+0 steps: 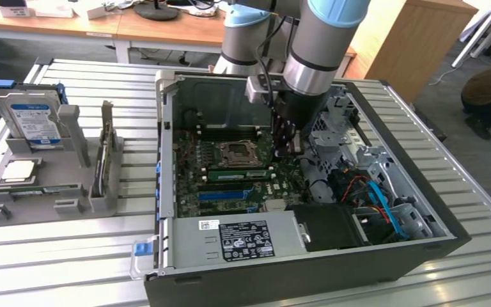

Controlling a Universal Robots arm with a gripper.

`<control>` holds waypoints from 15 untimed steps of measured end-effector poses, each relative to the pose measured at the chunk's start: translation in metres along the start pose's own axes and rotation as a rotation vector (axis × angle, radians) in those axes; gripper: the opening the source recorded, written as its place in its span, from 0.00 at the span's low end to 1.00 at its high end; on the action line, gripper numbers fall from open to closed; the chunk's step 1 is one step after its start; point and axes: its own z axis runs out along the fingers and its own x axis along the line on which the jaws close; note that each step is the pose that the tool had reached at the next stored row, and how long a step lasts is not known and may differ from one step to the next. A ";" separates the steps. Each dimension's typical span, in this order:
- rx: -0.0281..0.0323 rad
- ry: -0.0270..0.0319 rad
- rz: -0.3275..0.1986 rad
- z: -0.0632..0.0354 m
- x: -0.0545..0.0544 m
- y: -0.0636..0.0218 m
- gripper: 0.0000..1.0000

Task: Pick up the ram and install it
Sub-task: 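Press down the ram until it locks into place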

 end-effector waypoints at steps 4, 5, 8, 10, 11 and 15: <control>0.0000 0.0000 0.000 0.0019 0.000 0.0000 0.11; 0.0000 -0.0001 0.000 0.0024 0.000 -0.0001 0.11; 0.0001 0.0000 0.000 0.0036 0.000 -0.0001 0.11; 0.0000 -0.0001 0.000 0.0044 0.000 -0.0001 0.11; 0.0000 0.0000 0.000 0.0048 0.000 -0.0001 0.11; 0.0000 0.0001 0.000 0.0060 0.000 -0.0002 0.11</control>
